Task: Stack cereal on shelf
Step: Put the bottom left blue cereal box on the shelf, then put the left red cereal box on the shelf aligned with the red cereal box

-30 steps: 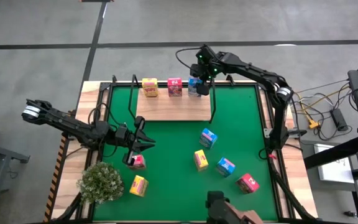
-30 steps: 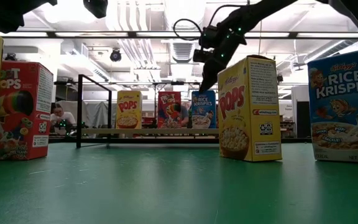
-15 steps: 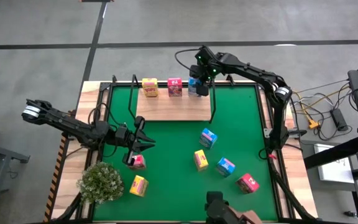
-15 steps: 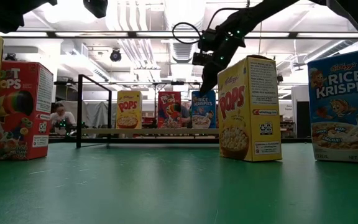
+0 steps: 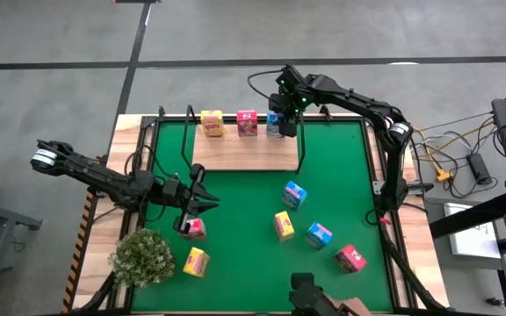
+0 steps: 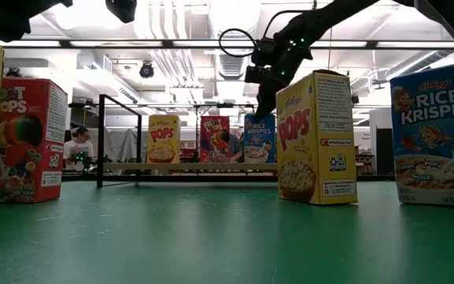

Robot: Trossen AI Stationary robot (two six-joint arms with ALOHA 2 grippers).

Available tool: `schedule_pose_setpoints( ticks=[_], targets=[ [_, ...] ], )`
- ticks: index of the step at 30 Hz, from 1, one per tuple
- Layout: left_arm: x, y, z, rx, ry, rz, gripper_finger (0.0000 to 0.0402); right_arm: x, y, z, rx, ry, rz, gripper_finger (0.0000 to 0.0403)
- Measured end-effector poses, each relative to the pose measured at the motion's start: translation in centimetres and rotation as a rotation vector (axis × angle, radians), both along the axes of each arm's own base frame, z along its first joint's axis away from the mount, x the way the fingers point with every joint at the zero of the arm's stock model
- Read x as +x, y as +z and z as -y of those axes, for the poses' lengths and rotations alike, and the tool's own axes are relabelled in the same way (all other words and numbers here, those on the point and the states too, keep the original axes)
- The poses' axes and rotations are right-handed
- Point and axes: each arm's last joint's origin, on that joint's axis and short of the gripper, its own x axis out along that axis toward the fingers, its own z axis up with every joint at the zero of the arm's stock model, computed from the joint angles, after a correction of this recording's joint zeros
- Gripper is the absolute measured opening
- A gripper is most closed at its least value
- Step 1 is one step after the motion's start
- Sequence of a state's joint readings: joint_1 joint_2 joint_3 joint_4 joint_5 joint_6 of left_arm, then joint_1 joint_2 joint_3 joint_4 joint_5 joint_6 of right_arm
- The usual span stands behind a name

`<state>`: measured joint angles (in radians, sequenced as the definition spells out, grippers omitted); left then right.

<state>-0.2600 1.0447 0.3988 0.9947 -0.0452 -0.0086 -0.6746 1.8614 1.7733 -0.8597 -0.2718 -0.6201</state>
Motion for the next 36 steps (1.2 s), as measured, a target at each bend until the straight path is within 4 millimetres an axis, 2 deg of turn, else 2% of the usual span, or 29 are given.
schedule_pose_setpoints(
  ticks=[12,17,22,25,29,33,36],
  targets=[
    [0.0,0.0,0.0,0.0,0.0,0.0,0.0036,0.1,0.5,0.1,-0.005,-0.012,0.012,0.0233],
    [0.0,0.0,-0.1,-0.004,0.013,0.004,0.0036,0.1,2.4,0.1,-0.002,-0.047,0.045,0.0252],
    [0.0,0.1,-0.5,-0.069,0.152,-0.006,0.0036,0.1,5.5,-0.8,0.02,-0.08,0.072,0.0263],
    [0.1,-0.2,-0.7,-0.093,0.205,-0.043,0.0036,0.3,7.5,-2.1,0.025,-0.061,0.082,0.0261],
    [0.2,-0.4,-0.7,-0.115,0.206,-0.055,0.0036,1.0,9.4,-4.9,0.069,0.011,0.125,0.0252],
    [0.5,-0.1,-0.6,-0.115,0.204,-0.075,0.0036,1.8,10.2,-8.2,0.078,0.102,0.145,0.0243],
    [1.0,0.2,-0.5,-0.117,0.201,-0.135,0.0036,2.6,10.0,-10.7,0.087,0.168,0.137,0.024]
  ],
)
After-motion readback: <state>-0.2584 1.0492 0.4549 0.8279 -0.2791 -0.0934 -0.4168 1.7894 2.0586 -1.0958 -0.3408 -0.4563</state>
